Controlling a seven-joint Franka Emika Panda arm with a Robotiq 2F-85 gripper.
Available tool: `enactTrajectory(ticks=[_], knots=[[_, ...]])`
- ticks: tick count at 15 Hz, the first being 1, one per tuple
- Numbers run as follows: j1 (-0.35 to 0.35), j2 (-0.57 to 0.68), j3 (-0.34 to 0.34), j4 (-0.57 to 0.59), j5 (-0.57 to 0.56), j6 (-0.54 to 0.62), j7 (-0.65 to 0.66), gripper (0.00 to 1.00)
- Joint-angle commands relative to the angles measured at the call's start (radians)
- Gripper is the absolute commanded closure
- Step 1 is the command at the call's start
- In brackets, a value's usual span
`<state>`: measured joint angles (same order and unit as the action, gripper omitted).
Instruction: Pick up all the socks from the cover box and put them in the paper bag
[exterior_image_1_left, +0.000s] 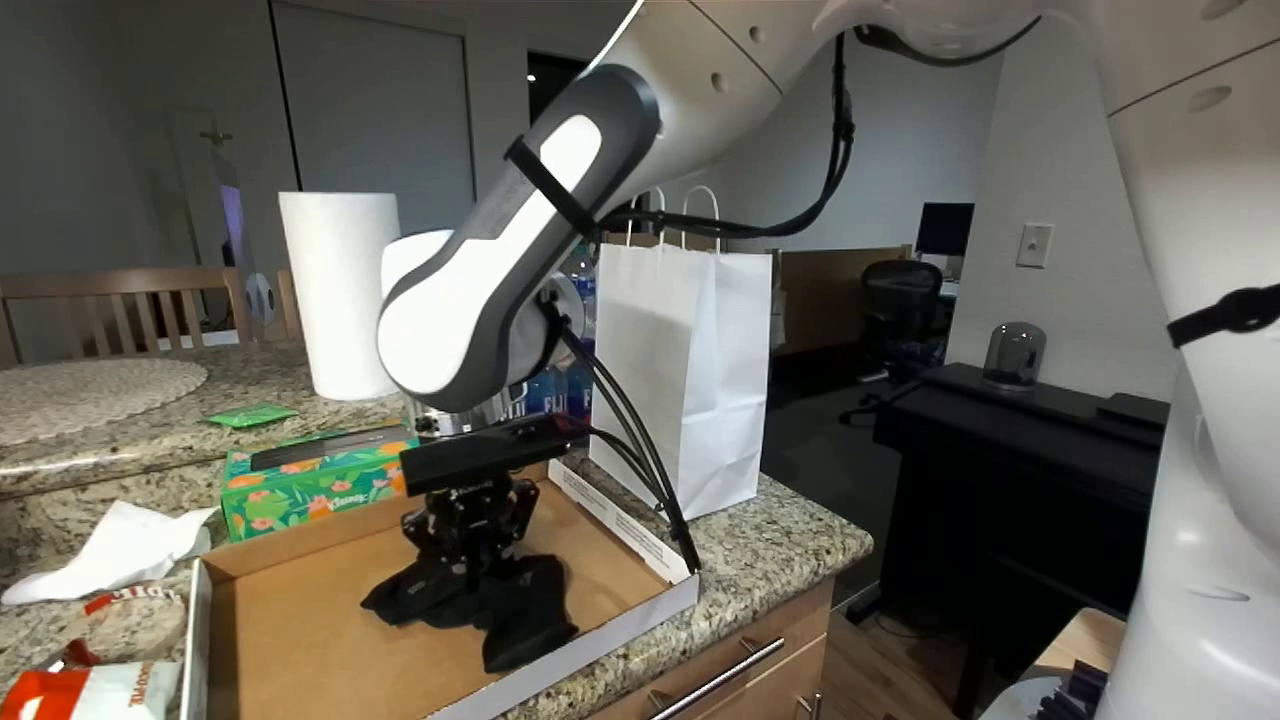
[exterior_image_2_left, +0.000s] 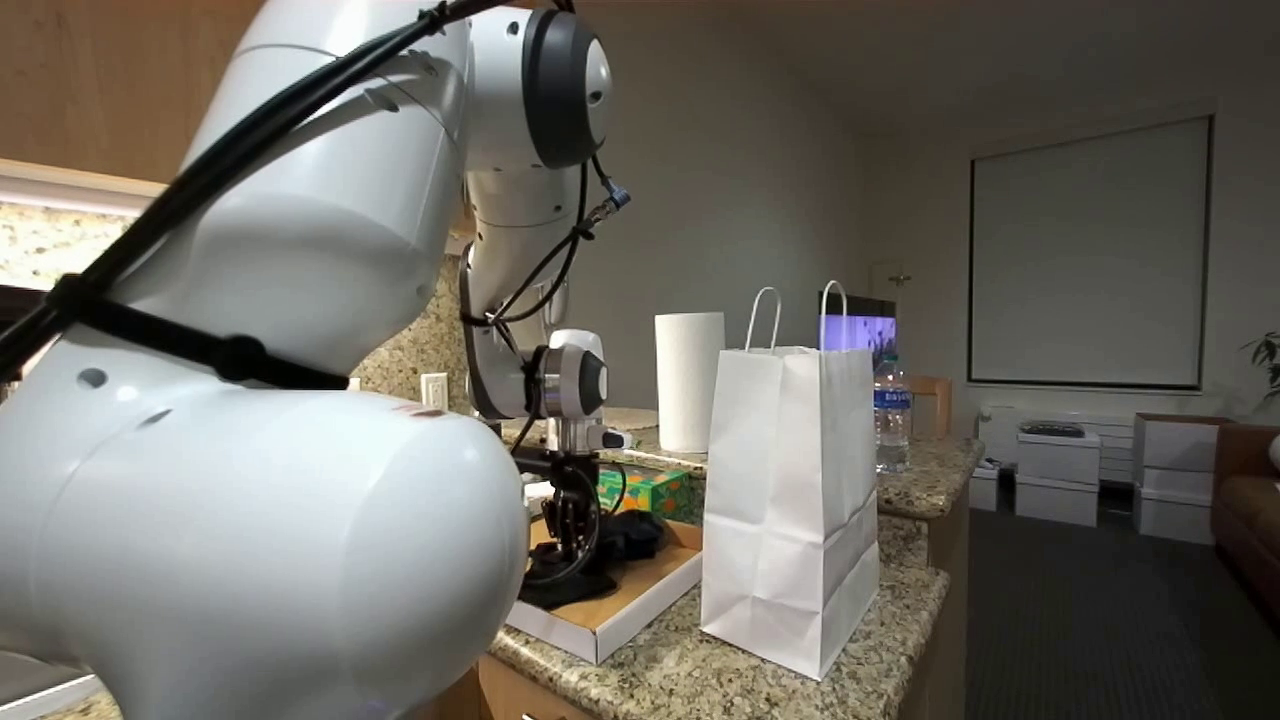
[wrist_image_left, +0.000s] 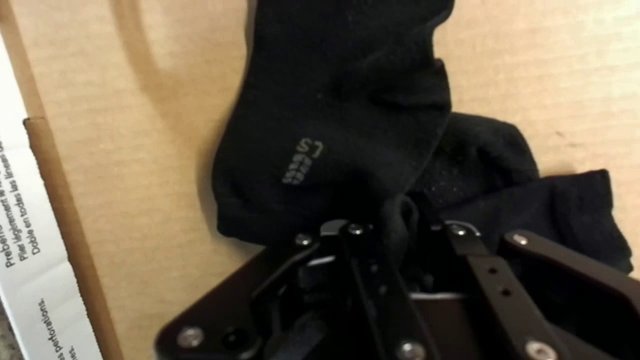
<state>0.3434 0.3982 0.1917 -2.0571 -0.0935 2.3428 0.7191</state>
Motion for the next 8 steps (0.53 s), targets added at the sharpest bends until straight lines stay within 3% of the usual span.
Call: enactTrajectory(ticks=[1, 3, 5, 8], knots=[[-0.019, 0.009, 0.021, 0.014, 0.103, -0.045, -0.105, 0.93], [-0.037, 0.006, 0.037, 0.030, 0.181, -0.094, -0.187, 0.96], [-0.050, -0.016, 0.043, 0.040, 0.252, -0.146, -0.260, 0.91], [-0.051, -0.090, 0.029, 0.049, 0.277, -0.208, -0.302, 0.91]])
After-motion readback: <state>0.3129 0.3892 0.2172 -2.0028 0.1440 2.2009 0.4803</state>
